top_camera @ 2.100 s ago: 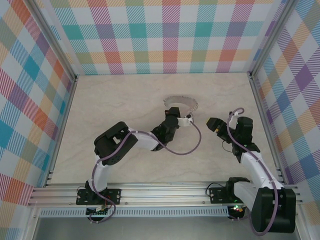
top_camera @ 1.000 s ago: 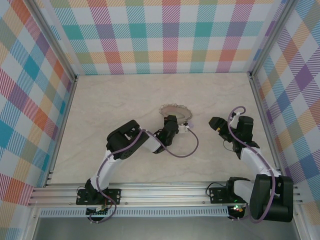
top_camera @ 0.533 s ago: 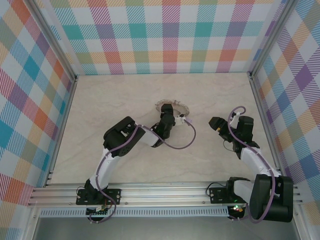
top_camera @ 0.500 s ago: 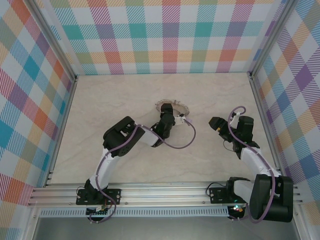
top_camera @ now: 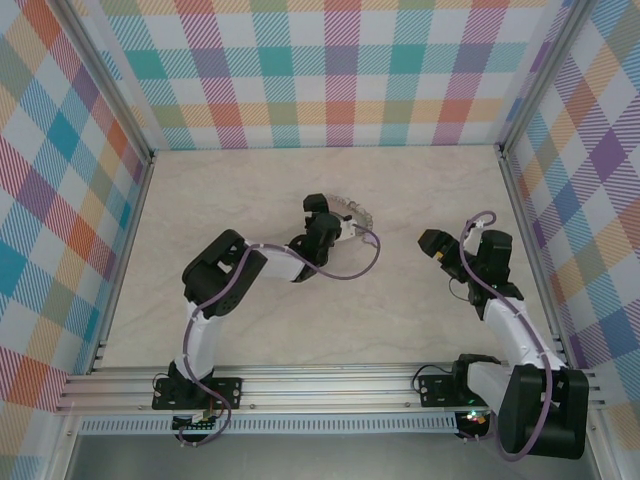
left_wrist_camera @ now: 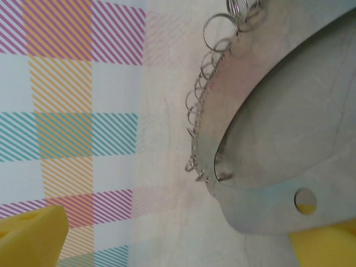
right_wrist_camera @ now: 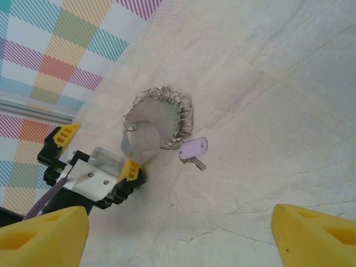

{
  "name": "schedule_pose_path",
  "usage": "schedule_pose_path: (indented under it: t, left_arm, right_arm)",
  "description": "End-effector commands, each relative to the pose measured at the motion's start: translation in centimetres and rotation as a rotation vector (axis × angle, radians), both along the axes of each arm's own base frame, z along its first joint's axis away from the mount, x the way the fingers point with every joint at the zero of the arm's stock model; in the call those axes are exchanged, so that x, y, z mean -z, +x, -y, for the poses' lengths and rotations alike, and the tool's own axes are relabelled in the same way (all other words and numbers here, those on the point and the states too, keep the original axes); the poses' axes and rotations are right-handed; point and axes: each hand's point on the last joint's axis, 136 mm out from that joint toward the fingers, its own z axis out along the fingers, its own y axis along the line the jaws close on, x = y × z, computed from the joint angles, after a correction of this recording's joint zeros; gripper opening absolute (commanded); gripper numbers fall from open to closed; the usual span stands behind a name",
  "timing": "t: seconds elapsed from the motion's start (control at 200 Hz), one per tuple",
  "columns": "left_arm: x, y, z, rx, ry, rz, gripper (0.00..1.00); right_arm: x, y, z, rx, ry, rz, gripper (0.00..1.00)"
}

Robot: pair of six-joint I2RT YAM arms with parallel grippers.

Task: Put the keys on the keyring

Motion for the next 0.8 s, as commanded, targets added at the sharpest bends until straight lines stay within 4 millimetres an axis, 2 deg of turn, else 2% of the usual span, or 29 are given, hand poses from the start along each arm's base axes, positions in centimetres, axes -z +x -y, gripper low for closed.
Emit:
schedule_pose_path:
  t: [0.0, 0.125, 0.205, 0.31, 0.425, 0.555, 0.705, 0.795]
  left_arm:
    - [-0.4, -0.9, -2.0, -0.071, -0.014, -0.122, 1.00]
    - [-0.5, -1.6, -3.0, -0.102, -0.011, -0.205, 1.00]
    - [-1.0, -1.8, -3.8, -0.124, -0.008, -0.212, 1.00]
    - [-2.8, -2.1, -4.7, -0.161, -0.066, -0.206, 1.00]
    - [-5.7, -2.4, -5.8, -0.209, -0.181, -0.185, 1.00]
    - [-9.7, -3.1, -7.2, -0.267, -0.398, -0.154, 1.00]
    - [-14.4, -4.7, -9.2, -0.308, -0.667, -0.103, 1.00]
    - [-16.7, -6.0, -10.5, -0.327, -0.818, -0.055, 1.00]
  right_arm:
    - [-1.9, 0.0, 0.0, -0.012, 0.003, 0.036, 0.87]
    - [-2.0, -0.1, 0.0, -0.012, 0.003, 0.037, 0.88]
    - [-2.1, -0.2, 0.0, -0.007, 0.003, 0.034, 0.93]
    - [-2.4, 0.0, 0.2, 0.001, -0.005, 0.032, 1.00]
    - [-2.7, 0.3, 0.4, 0.006, -0.022, 0.026, 1.00]
    - [-3.1, 0.9, 1.4, 0.045, -0.072, 0.011, 1.00]
    - [-3.2, 1.8, 3.8, 0.151, -0.183, 0.000, 1.00]
    - [-3.0, 2.4, 6.2, 0.271, -0.260, 0.000, 1.00]
